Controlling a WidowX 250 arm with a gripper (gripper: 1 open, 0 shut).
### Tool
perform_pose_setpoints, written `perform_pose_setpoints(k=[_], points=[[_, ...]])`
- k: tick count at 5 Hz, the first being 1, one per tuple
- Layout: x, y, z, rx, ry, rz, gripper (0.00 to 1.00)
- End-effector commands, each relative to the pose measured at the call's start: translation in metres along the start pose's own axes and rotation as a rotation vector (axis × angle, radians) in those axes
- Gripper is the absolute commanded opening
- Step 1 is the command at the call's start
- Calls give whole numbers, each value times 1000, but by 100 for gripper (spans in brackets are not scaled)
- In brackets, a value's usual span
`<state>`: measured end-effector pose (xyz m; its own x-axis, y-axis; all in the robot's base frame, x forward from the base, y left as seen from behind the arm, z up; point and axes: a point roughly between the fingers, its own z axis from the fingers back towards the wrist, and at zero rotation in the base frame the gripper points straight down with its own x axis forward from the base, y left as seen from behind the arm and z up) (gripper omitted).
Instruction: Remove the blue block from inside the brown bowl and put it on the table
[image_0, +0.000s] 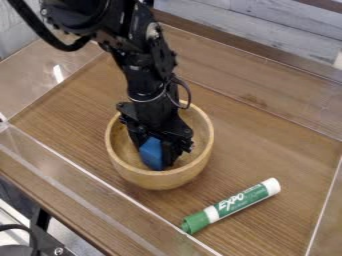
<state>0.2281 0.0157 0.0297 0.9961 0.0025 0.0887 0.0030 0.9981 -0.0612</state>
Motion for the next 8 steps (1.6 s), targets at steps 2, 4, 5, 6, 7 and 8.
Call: perform_pose_setpoints(k=[2, 4, 5, 6, 7, 8], points=[[10, -4, 17, 10, -39, -10, 0], [12, -7, 28, 14, -41, -13, 0], [13, -9, 33, 16, -43, -14, 0], [15, -12, 40, 18, -46, -15, 0], [16, -14, 49, 19, -50, -19, 0], [18, -19, 60, 20, -58, -24, 0]])
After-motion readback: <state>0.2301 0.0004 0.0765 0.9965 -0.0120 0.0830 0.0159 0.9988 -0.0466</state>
